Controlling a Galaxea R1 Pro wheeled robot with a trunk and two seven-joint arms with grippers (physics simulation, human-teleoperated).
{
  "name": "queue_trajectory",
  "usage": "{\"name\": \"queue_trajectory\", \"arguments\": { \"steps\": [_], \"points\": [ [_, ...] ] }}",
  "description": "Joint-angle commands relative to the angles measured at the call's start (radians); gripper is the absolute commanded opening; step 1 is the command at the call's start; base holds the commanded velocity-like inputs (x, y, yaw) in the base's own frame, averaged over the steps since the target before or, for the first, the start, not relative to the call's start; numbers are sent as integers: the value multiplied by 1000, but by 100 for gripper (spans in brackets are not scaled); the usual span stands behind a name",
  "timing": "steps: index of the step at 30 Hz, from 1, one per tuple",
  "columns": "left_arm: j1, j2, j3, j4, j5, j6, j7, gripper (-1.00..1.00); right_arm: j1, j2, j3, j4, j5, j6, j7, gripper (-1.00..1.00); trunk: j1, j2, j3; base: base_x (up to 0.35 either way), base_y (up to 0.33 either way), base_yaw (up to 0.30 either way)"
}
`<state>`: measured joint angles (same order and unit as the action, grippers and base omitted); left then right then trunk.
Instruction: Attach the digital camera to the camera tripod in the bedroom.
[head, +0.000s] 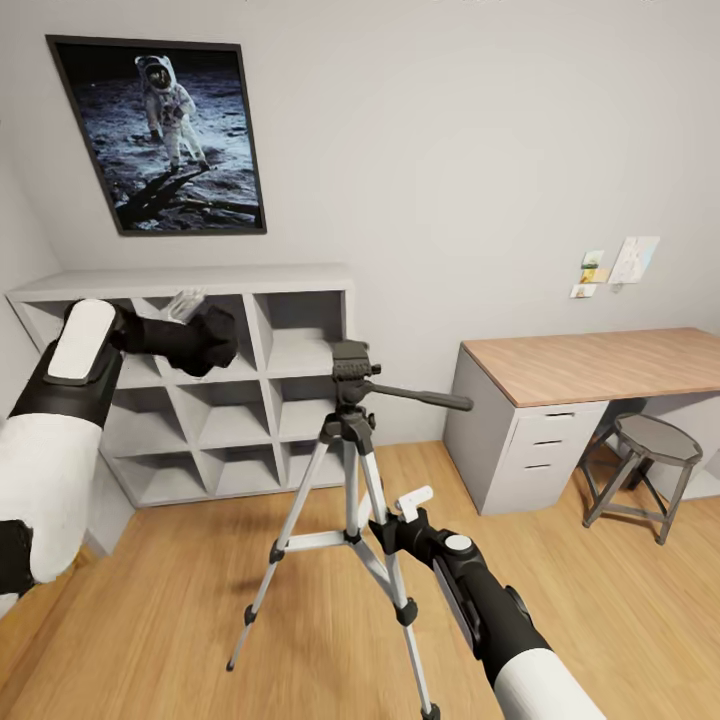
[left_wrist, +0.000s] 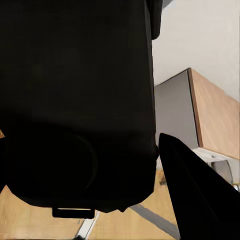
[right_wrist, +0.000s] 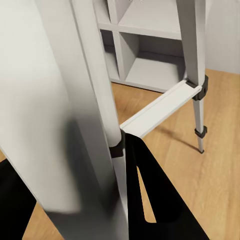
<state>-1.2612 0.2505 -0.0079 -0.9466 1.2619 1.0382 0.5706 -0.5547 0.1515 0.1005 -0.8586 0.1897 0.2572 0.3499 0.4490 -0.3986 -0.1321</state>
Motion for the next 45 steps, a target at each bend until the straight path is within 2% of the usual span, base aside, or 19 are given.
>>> {"name": "queue_trajectory", "arguments": {
  "steps": [1, 2, 3, 5, 6, 8, 17, 22, 24, 26, 32, 35, 41, 45],
  "points": [
    [-48, -30, -1, 33, 3, 4, 41, -100, -1, -2, -5, 16, 35, 19, 9, -100, 1, -1, -3, 0, 0, 0],
    [-66, -44, -1, 46, 2, 4, 58, -100, -1, -3, -5, 16, 35, 20, 9, -100, 1, -1, -3, 0, 0, 0],
    [-93, -71, -1, 63, 3, 4, 96, -100, -1, -4, -5, 16, 35, 21, 9, -100, 1, -1, -3, 0, 0, 0],
    [-110, -94, -1, 73, 4, 4, 131, -100, -1, -5, -4, 15, 36, 21, 9, -100, 1, -1, -3, 0, 0, 0],
    [-125, -121, -1, 80, 5, 4, 169, -100, -1, -6, -3, 15, 39, 21, 9, -100, 1, -1, -3, 0, 0, 0],
    [-133, -142, -3, 75, 3, 4, 191, -100, -1, -7, -3, 15, 41, 21, 9, -100, 1, -1, -3, 0, 0, 0],
    [-140, -188, -8, 11, 6, 3, 211, -100, -1, -7, -2, 15, 44, 22, 9, -100, 1, -1, -3, 0, 0, 0],
    [-141, -214, -32, 3, 7, -2, 214, -100, -1, -7, -2, 15, 45, 22, 9, -100, 1, -1, -3, 0, 0, 0],
    [-141, -240, -47, 1, 7, -4, 215, -100, -1, -7, -2, 15, 45, 21, 9, -100, 1, -1, -3, 0, 0, 0],
    [-141, -246, -49, 1, 4, -5, 216, -100, -1, -7, -2, 15, 45, 21, 9, -100, 1, -1, -3, 0, 0, 0],
    [-141, -260, -57, -51, -9, -9, 272, -100, -1, -7, -2, 15, 45, 21, 9, -100, 1, -1, -3, 0, 0, 0],
    [-141, -264, -87, -100, -26, -9, 310, -100, -1, -6, -2, 15, 44, 20, 9, -100, 1, -1, -3, 0, 0, 0],
    [-141, -265, -107, -147, -37, -7, 357, -100, -1, -6, -2, 15, 45, 20, 9, -100, 1, -1, -3, 0, 0, 0],
    [-141, -261, -123, -149, -33, -4, 311, -100, -1, -6, -2, 15, 45, 20, 9, -100, 1, -1, -3, 0, 0, 0]
  ]
}}
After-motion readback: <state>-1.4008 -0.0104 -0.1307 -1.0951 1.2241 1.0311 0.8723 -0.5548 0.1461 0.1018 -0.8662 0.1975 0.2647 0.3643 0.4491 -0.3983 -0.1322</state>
